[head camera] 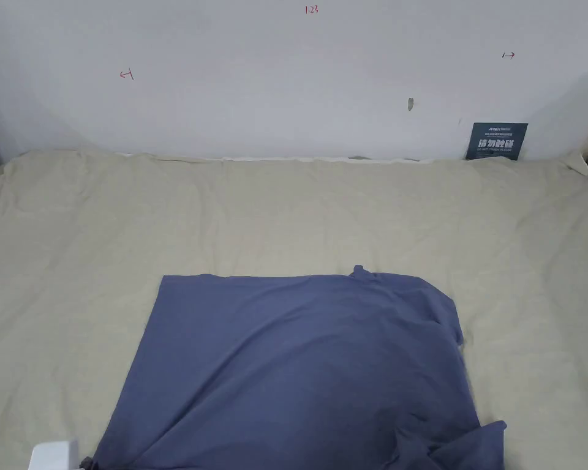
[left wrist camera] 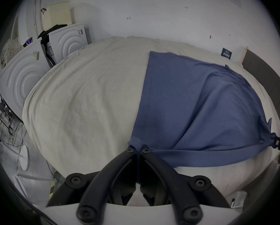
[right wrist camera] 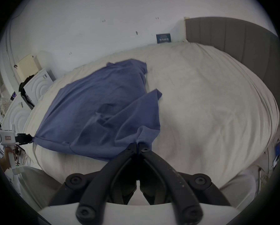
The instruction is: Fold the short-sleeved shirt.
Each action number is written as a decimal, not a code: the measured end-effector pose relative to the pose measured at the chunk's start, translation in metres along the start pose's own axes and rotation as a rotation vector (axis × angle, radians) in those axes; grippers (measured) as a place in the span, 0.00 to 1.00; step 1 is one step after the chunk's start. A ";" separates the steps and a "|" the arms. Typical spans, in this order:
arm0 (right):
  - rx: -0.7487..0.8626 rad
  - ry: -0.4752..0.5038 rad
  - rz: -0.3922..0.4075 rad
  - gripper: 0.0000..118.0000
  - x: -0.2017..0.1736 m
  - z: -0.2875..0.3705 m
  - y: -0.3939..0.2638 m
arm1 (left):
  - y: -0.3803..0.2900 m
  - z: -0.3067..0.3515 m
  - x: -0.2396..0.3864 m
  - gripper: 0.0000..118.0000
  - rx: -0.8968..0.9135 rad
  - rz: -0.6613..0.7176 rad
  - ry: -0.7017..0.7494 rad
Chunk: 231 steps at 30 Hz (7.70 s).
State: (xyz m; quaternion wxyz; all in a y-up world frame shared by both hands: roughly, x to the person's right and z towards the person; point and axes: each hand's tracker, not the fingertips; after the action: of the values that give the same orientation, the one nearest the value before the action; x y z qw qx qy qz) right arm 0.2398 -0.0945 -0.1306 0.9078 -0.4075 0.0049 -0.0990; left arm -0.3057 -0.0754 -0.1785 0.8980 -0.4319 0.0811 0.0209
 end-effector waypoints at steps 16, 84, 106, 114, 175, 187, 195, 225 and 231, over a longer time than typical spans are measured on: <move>0.281 -0.082 0.092 0.97 -0.060 0.052 0.088 | 0.058 0.075 0.016 0.98 0.268 0.064 -0.024; -0.105 -0.092 0.073 0.15 -0.029 -0.037 0.005 | 0.009 0.011 -0.005 0.07 0.069 0.025 -0.142; 0.054 -0.153 0.127 0.06 -0.066 -0.112 0.192 | 0.163 -0.091 0.027 0.07 0.097 0.133 -0.116; -0.149 -0.192 0.058 0.08 -0.041 -0.197 0.182 | 0.161 -0.144 0.047 0.21 -0.067 0.064 -0.057; 0.267 -0.172 0.148 0.06 -0.069 -0.017 0.143 | 0.110 -0.100 0.031 0.11 -0.077 -0.015 -0.054; -0.147 -0.166 0.000 0.59 -0.036 -0.132 0.108 | 0.130 -0.067 0.011 0.08 0.018 0.003 -0.124; -0.055 -0.127 0.046 0.07 -0.023 -0.101 0.105 | 0.119 -0.048 0.005 0.08 0.013 0.039 -0.115; 0.291 -0.069 0.067 0.85 -0.058 0.058 0.101 | 0.075 0.071 0.037 0.92 0.290 0.103 -0.167; 0.546 -0.070 0.170 0.85 -0.099 0.105 0.138 | 0.103 0.124 0.069 0.92 0.625 0.071 -0.167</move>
State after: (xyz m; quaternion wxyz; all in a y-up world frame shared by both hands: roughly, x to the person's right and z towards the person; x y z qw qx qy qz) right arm 0.1761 0.0905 -0.1697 0.9886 -0.1492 -0.0194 -0.0060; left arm -0.2333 0.0833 -0.1936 0.9894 -0.1287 0.0248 0.0616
